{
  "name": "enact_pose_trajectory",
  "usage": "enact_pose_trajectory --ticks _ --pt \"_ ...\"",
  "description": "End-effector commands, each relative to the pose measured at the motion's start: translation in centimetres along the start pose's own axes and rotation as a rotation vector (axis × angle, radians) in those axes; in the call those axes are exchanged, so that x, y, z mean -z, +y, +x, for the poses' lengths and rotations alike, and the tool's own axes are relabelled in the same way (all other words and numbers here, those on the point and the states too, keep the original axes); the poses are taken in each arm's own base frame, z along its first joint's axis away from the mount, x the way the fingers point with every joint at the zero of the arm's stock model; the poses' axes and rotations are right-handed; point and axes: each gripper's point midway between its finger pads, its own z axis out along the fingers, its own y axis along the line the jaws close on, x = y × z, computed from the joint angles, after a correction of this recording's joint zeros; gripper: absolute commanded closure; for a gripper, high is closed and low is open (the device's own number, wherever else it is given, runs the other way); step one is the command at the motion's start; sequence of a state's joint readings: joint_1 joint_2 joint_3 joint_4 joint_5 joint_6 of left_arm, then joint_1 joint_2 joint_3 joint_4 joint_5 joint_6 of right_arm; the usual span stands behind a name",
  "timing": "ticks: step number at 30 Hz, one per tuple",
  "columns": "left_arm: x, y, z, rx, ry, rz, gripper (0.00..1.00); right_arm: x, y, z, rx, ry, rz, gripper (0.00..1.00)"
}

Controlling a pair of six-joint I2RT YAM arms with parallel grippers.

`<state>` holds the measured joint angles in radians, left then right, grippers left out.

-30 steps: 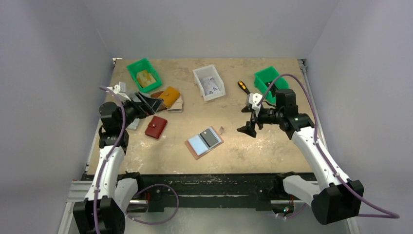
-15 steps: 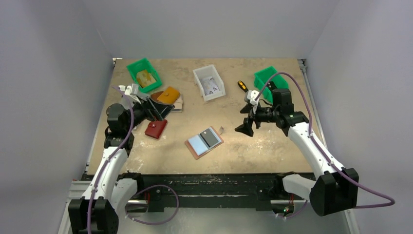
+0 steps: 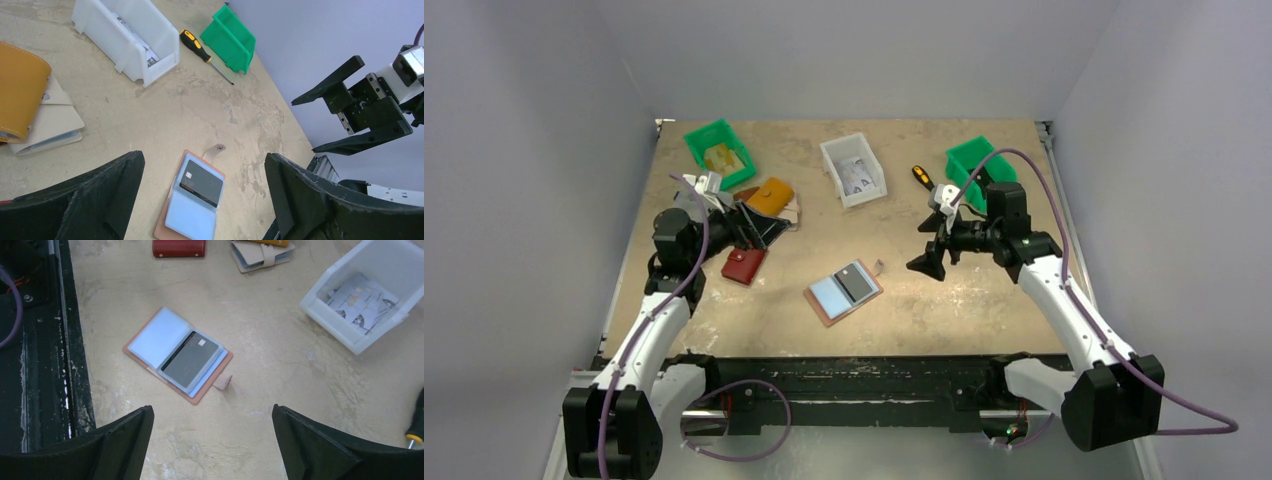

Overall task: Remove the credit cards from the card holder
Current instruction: Remove the credit card from the card holder.

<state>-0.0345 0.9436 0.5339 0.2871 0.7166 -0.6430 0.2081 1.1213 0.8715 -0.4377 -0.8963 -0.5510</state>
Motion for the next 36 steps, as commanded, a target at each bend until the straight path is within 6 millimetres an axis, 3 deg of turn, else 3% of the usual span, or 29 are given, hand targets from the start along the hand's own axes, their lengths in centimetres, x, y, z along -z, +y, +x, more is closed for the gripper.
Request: enact_pose_trajectory --ticks 1,9,13,17,21,36 --pt "-0.3 -1.1 -0.5 -0.047 -0.018 0.064 0.01 0.7 -0.5 -1.2 0.053 -0.033 0.062 0.01" --pt "-0.4 -1.4 -0.6 -0.035 -0.027 0.083 0.01 1.0 -0.6 -1.1 0.044 -0.027 0.085 0.01" --pt "-1.0 -2.6 -0.7 0.042 0.045 0.154 0.0 1.1 -0.5 -1.3 0.055 -0.036 0.088 0.01" --pt "-1.1 -1.8 -0.5 0.028 0.047 0.108 0.01 0.9 -0.3 -1.2 0.041 -0.04 0.073 0.01" --pt "-0.5 -3.1 -1.2 0.014 -0.011 0.152 0.01 0.7 -0.5 -1.1 0.029 -0.042 0.069 0.01" --pt "-0.5 -1.5 -0.8 -0.044 0.007 0.067 0.02 1.1 -1.1 0.8 0.061 -0.01 0.088 0.01"
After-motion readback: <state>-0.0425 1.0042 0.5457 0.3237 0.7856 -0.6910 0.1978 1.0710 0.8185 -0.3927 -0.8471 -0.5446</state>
